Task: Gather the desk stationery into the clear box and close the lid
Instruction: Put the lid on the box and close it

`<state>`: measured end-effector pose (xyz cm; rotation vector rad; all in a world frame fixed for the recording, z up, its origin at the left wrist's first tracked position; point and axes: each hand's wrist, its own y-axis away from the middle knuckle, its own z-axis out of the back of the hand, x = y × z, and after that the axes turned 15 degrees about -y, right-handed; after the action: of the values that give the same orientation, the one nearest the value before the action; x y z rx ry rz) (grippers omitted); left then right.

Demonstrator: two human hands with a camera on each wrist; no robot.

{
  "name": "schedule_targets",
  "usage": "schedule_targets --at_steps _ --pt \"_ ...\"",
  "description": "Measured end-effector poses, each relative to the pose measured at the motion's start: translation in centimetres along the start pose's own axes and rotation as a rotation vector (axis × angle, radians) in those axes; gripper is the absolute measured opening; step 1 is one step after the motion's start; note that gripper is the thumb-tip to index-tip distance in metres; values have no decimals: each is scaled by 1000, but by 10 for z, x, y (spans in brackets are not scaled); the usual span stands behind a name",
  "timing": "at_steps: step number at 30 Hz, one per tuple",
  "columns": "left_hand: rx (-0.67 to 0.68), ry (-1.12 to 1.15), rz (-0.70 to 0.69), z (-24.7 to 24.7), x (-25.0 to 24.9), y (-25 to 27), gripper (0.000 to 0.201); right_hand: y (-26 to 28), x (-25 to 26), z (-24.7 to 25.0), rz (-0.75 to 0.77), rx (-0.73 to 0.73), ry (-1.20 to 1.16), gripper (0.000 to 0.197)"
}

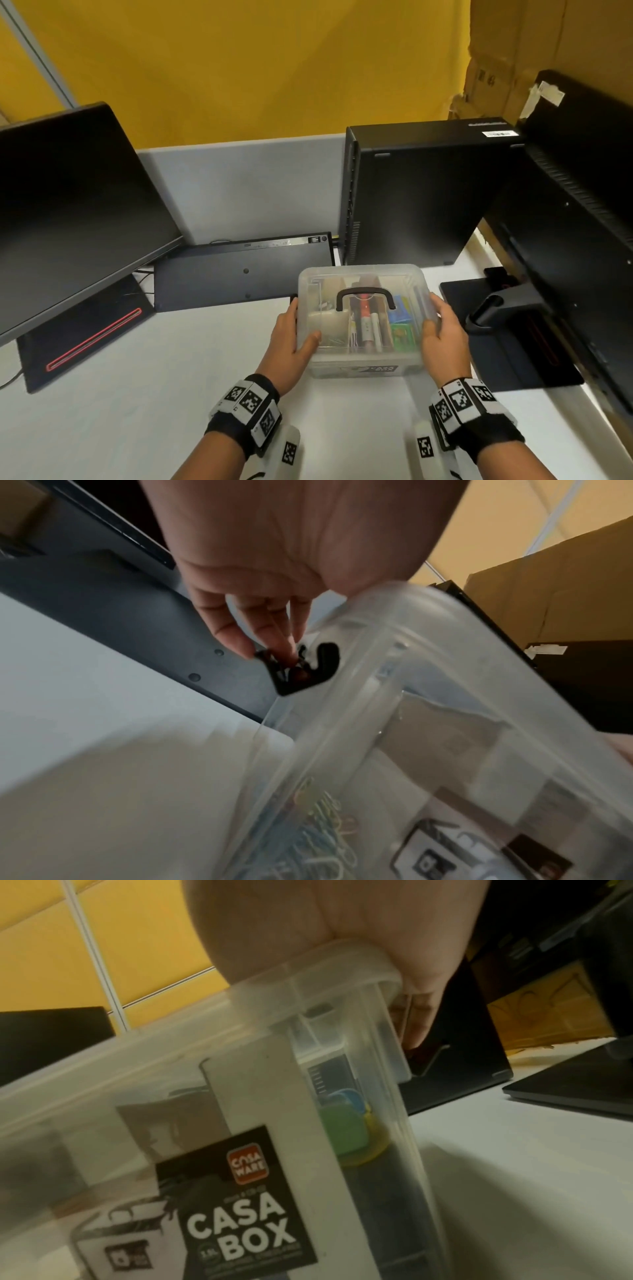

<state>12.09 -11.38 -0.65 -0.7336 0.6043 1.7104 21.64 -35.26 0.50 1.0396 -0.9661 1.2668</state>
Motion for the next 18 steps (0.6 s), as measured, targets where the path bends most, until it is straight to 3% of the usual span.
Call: schedule_targets --at_steps 5,12,14,17,18 --pt "-93 -122 122 20 14 2 43 0 8 -24 80 77 156 38" --pt "-189 -354 223 22 30 -16 40 -15 15 -43 146 113 462 67" --pt "-158 -262 284 24 31 -19 53 -19 17 -45 83 147 406 72" --pt "-27 124 462 28 33 -20 103 -24 18 -47 45 193 370 77" --pt "25 165 517 29 34 -20 110 -25 17 -48 38 200 381 79"
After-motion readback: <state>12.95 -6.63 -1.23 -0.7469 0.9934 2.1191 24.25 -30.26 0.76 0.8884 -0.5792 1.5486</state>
